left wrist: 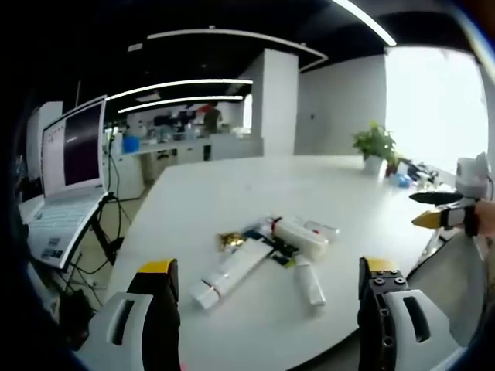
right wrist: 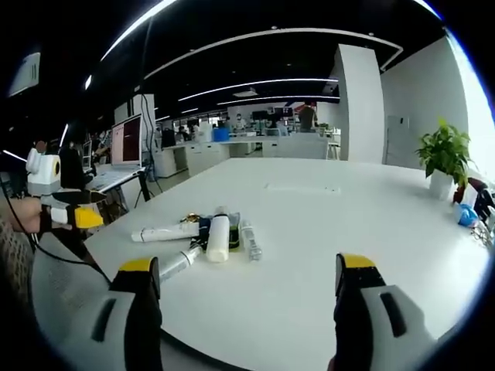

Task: Arrange the skincare products in the storage area until every visible bottle or jar stands upright without overlapping.

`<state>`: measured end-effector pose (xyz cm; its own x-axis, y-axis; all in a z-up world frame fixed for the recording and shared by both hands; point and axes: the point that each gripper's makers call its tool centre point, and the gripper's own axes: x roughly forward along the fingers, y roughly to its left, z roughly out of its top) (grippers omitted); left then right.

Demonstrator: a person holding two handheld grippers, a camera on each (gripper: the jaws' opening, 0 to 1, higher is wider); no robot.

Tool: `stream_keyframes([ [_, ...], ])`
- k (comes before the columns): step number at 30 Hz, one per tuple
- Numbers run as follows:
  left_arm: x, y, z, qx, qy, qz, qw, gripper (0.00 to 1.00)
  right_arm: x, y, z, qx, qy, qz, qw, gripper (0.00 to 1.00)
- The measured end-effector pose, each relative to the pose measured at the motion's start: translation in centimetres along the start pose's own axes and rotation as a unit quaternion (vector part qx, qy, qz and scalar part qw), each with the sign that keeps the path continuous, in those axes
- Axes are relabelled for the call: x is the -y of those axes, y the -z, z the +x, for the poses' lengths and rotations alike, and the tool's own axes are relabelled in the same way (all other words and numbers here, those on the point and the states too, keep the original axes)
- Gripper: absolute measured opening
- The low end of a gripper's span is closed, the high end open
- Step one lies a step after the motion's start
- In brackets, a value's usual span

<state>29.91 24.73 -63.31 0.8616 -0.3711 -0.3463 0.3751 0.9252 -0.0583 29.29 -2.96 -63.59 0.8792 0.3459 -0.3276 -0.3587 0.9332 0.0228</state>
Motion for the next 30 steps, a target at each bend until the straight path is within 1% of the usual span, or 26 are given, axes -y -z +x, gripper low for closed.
stream_keyframes([
  [4,-0.07,0.19,0.03,-0.006,-0.001,-0.001,1.0,0.94,0.0,0.06,0.03,-0.001,0.0,0.001,1.0,0.94],
  [21,-0.1,0.18,-0.03,-0.006,-0.002,0.003,1.0,0.94,-0.03,0.3,0.04,-0.007,-0.001,0.0,1.0,0.94],
  [25,0.01,0.16,-0.07,-0.005,0.001,0.005,1.0,0.94,-0.58,0.51,0.2,-0.016,-0.007,-0.018,0.9997,0.94],
  [30,0.04,0.08,-0.13,-0.003,0.002,0.005,1.0,0.94,-0.72,0.75,0.26,-0.027,-0.015,-0.01,0.9995,0.94],
])
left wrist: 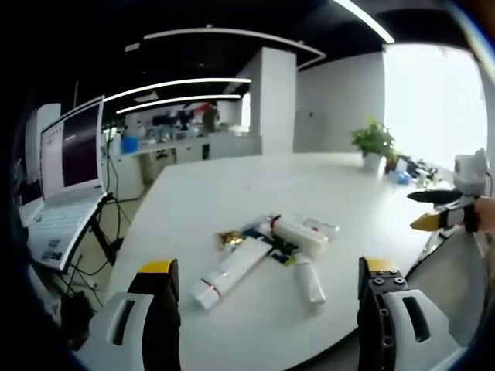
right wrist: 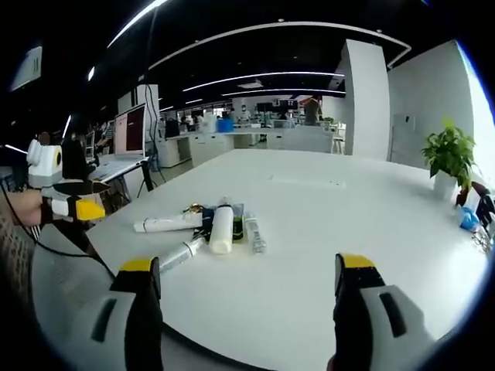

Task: Arrange the skincare products in the storage area until every visible bottle or jar stands upright without overlapping.

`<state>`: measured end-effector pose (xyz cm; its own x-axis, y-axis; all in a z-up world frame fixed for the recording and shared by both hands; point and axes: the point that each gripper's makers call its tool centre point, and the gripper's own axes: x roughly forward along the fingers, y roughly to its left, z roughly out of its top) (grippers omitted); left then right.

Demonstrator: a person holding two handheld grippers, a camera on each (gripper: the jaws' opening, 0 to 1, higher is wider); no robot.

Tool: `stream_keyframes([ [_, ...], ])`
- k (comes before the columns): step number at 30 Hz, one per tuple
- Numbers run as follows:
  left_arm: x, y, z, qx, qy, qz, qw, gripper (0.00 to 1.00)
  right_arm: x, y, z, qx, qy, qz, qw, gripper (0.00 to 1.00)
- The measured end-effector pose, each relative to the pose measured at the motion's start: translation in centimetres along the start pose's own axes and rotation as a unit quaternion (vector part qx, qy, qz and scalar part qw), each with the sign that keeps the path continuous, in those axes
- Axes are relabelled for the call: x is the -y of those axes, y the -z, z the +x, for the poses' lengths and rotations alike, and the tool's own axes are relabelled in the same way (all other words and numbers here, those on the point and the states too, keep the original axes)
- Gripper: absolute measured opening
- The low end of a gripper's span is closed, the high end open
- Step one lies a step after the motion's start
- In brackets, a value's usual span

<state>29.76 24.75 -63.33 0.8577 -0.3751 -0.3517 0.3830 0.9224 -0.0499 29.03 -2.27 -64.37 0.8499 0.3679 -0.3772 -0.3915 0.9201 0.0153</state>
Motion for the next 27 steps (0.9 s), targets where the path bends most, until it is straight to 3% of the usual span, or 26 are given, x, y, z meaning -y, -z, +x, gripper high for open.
stream_keyframes([
  [6,0.2,0.0,0.0,0.0,0.006,0.002,1.0,0.94,-0.9,0.3,0.7,-0.024,-0.025,-0.014,0.9993,0.92],
  [16,0.5,-0.1,0.1,0.002,0.015,0.006,0.9999,0.94,-0.4,0.4,2.5,-0.053,-0.051,-0.028,0.9969,0.89],
  [27,0.6,-0.1,0.2,0.003,0.018,0.011,0.9998,0.94,-0.7,0.0,6.0,-0.094,-0.092,-0.041,0.9905,0.85],
])
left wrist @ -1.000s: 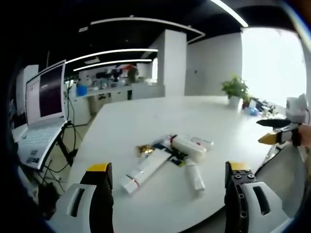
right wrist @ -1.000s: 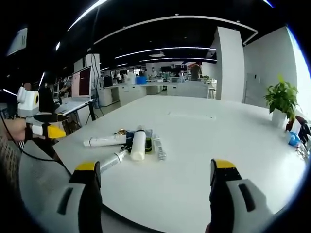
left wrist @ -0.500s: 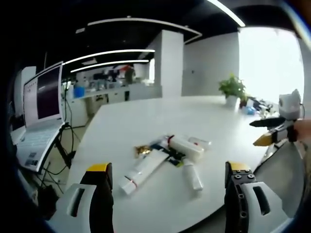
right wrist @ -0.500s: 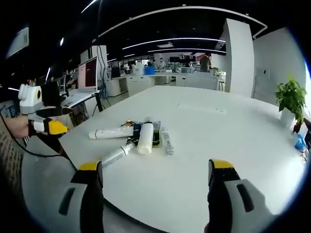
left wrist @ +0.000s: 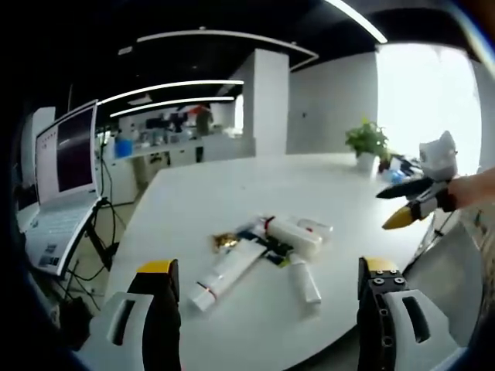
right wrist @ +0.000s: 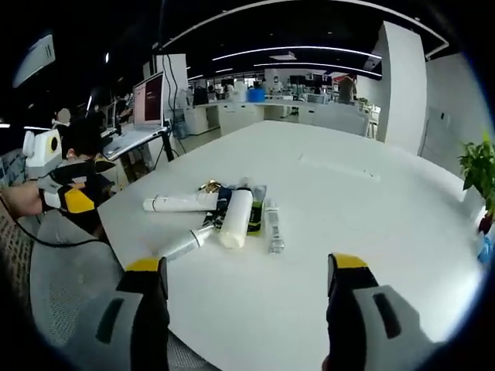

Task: Arrange the skincare products in the storage area until every visible bottle or jar stands upright without overlapping.

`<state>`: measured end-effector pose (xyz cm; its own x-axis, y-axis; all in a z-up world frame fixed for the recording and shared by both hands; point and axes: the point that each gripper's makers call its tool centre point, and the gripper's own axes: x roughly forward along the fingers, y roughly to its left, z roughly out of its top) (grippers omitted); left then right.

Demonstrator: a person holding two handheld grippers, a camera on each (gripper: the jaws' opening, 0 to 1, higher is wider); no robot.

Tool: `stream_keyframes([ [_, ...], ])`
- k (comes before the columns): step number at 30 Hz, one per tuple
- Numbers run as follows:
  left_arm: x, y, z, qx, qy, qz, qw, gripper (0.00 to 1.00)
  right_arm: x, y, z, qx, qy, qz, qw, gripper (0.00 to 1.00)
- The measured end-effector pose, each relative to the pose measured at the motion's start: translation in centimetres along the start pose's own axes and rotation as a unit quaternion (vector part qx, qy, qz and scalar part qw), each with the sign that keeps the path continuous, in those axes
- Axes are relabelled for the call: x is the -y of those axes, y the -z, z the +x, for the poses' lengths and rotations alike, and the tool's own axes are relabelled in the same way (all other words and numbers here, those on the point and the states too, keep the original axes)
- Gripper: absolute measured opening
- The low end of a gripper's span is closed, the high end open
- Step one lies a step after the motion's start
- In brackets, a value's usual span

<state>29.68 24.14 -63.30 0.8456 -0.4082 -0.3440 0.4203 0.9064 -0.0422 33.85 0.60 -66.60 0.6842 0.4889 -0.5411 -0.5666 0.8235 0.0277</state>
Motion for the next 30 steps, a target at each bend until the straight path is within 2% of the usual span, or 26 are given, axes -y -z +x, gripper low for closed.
stream_keyframes([
  [3,0.1,0.0,0.0,0.0,0.001,0.0,1.0,0.93,0.1,0.0,1.1,-0.012,-0.011,0.005,0.9999,0.83],
  [12,0.1,0.0,0.0,0.001,0.003,-0.003,1.0,0.93,0.7,1.2,4.3,-0.065,-0.036,-0.023,0.997,0.78],
  [21,0.7,0.2,0.0,-0.005,0.018,0.003,0.9998,0.93,0.6,0.9,6.3,-0.089,-0.057,-0.05,0.9931,0.74],
  [30,0.9,0.3,0.0,-0.009,0.022,0.001,0.9997,0.92,-0.1,-0.4,8.3,-0.107,-0.081,-0.061,0.9891,0.7],
])
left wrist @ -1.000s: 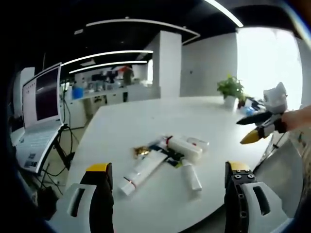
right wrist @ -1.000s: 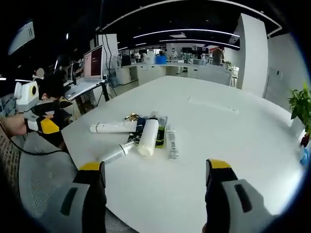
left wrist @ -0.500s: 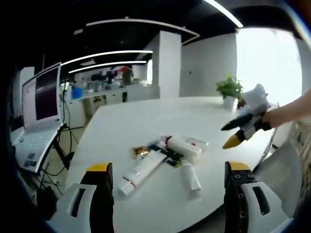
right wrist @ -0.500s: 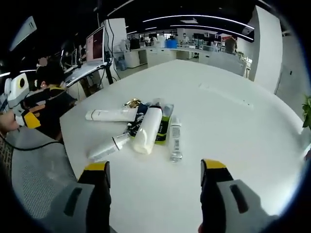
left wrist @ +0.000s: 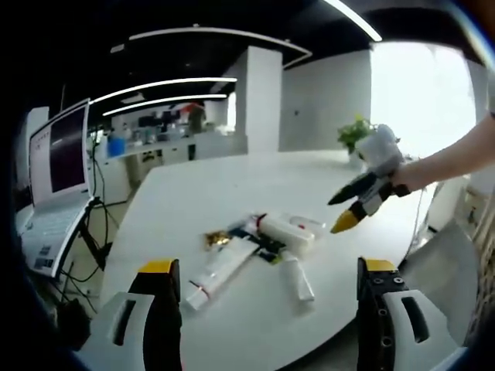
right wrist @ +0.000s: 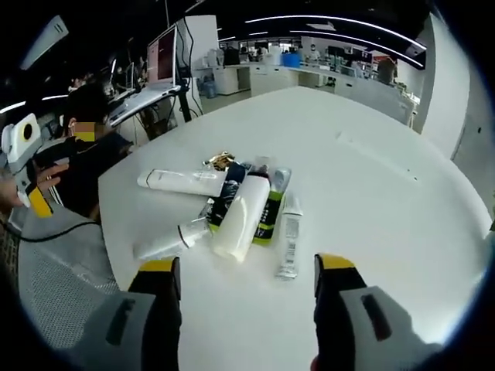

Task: Arrange the skincare products in the storage area until every visible bottle or jar stands upright without overlapping.

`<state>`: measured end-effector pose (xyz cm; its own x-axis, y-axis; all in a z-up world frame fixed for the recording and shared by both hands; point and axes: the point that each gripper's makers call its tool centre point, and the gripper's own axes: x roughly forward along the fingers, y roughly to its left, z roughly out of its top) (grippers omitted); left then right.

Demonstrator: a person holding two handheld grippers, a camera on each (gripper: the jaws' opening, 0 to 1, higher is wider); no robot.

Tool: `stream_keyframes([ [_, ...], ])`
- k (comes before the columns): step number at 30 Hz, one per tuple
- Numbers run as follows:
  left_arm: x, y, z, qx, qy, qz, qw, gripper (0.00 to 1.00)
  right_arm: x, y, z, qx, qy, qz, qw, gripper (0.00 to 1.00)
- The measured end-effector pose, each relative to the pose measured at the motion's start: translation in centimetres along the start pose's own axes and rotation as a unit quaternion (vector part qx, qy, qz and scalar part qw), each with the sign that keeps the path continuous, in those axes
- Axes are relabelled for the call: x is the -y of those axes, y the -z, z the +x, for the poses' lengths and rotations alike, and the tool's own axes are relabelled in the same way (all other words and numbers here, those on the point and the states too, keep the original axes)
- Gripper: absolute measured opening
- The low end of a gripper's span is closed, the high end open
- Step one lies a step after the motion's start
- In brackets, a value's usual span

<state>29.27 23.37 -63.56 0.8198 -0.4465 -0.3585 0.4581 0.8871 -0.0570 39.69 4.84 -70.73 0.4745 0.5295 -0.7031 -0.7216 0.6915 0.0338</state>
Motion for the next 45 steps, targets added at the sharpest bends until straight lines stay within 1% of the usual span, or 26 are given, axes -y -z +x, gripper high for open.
stream_keyframes([
  [5,0.0,0.0,0.0,0.0,0.002,-0.002,1.0,0.92,-0.1,-0.8,1.0,-0.003,-0.013,0.01,0.9999,0.68],
  [10,0.1,0.1,0.0,-0.002,0.007,-0.004,1.0,0.92,-0.2,-0.9,2.5,-0.02,-0.022,0.008,0.9995,0.66],
  [17,0.0,0.2,0.0,-0.006,0.007,-0.007,0.9999,0.92,-0.4,-1.8,3.9,-0.033,-0.031,0.01,0.9989,0.63],
  [21,0.0,0.3,0.0,-0.007,0.008,-0.009,0.9999,0.92,-0.7,-2.9,5.0,-0.038,-0.033,0.01,0.9987,0.61],
  [25,0.1,0.3,0.0,-0.008,0.01,-0.009,0.9999,0.92,-1.1,-3.8,6.7,-0.046,-0.029,0.006,0.9985,0.58],
  [28,0.1,0.3,0.0,-0.01,0.009,-0.008,0.9999,0.92,-1.0,-3.9,7.9,-0.064,-0.023,0.0,0.9977,0.55],
  [29,0.1,0.3,0.0,-0.01,0.009,-0.008,0.9999,0.92,-1.0,-3.8,8.4,-0.073,-0.022,0.002,0.9971,0.55],
  [31,0.0,0.3,0.0,-0.01,0.008,-0.008,0.9999,0.92,-1.0,-3.7,9.0,-0.082,-0.02,0.004,0.9965,0.54],
  [33,0.0,0.4,0.0,-0.011,0.008,-0.007,0.9999,0.92,-0.7,-3.1,9.5,-0.108,-0.009,0.009,0.9941,0.52],
  [39,-0.1,0.4,0.1,-0.012,0.006,-0.007,0.9999,0.91,-0.3,-2.7,10.6,-0.132,0.002,0.016,0.9912,0.48],
  [45,-0.1,0.4,0.1,-0.013,0.007,-0.005,0.9999,0.92,0.0,-2.6,11.6,-0.15,0.013,0.013,0.9886,0.43],
])
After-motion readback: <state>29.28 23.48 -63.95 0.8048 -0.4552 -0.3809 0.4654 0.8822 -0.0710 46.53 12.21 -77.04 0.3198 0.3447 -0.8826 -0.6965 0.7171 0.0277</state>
